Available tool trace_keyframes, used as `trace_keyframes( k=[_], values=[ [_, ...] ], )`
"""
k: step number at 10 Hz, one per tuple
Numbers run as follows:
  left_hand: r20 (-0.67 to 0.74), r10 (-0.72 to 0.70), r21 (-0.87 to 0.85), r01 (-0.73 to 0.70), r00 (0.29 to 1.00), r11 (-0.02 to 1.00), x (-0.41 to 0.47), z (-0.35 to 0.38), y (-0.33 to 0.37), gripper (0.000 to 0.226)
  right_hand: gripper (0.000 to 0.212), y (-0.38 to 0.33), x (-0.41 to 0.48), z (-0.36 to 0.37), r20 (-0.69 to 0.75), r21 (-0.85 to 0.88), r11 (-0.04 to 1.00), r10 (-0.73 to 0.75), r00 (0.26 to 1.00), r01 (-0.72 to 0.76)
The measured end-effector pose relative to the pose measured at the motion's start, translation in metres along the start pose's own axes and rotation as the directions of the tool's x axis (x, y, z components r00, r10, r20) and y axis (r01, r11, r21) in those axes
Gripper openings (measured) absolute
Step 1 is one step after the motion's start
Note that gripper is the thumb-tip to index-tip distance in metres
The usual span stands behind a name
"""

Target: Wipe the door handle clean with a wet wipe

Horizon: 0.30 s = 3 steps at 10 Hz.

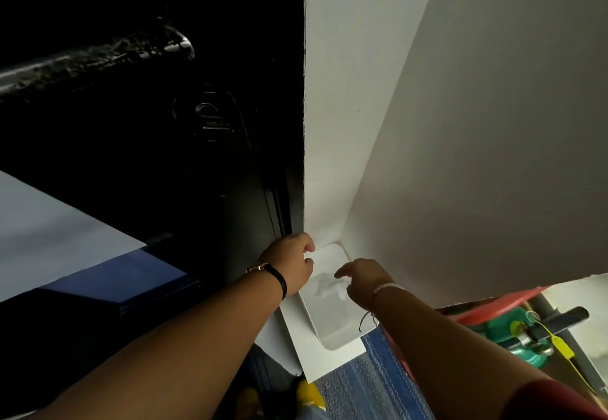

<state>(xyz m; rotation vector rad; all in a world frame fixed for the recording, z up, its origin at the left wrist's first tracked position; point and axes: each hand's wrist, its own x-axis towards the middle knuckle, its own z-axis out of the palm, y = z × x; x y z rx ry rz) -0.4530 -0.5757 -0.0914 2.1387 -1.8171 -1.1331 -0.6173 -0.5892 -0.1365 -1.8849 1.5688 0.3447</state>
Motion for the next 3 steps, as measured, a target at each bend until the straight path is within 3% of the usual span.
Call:
trace_keyframes(
  k=[3],
  values=[
    [-0.064, 0.020, -0.003, -0.020, 0.998, 1.000, -0.013, -0.016, 0.007, 0.023, 0.034, -0.010, -0.003, -0.017, -0.056, 0.018, 1.000, -0.025, 0.998, 0.026]
  ],
)
